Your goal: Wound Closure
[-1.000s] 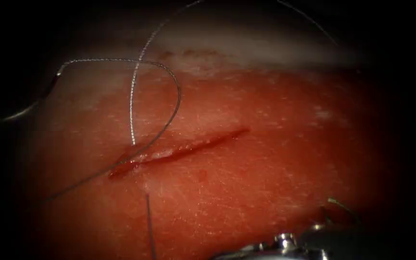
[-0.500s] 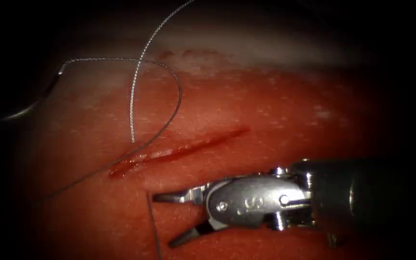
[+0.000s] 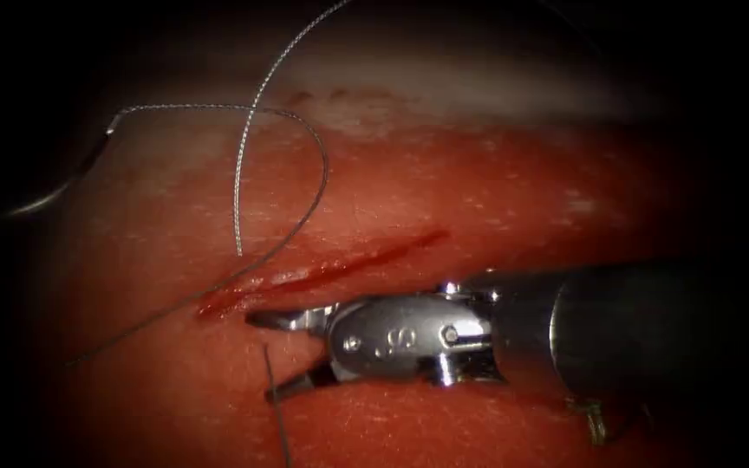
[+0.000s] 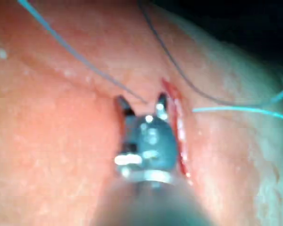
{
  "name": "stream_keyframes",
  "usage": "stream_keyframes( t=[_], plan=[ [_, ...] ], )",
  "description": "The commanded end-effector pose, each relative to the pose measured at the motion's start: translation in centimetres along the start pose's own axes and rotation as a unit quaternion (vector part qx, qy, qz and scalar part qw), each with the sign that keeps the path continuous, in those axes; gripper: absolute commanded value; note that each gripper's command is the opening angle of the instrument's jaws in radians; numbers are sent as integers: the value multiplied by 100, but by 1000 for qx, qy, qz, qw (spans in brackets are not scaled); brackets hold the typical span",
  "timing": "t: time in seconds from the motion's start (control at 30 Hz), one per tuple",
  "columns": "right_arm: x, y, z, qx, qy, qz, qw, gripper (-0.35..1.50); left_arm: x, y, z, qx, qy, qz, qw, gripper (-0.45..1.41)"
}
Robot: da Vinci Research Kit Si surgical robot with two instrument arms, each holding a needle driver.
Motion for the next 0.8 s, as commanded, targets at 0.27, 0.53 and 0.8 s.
stream_keyframes(
  t=[0.27, 0.53, 0.8],
  plan=[
    [3, -12, -3, 59, -13, -6, 998, -35, -9, 2, 3, -1, 0, -2, 1000, -35],
    [60, -55, -40, 163, 1, -19, 986, -35, -9, 2, 2, 0, 0, -2, 1000, -35],
    [117, -99, -69, 256, 24, -42, 965, -35, -9, 2, 1, -1, 0, -2, 1000, -35]
  ],
)
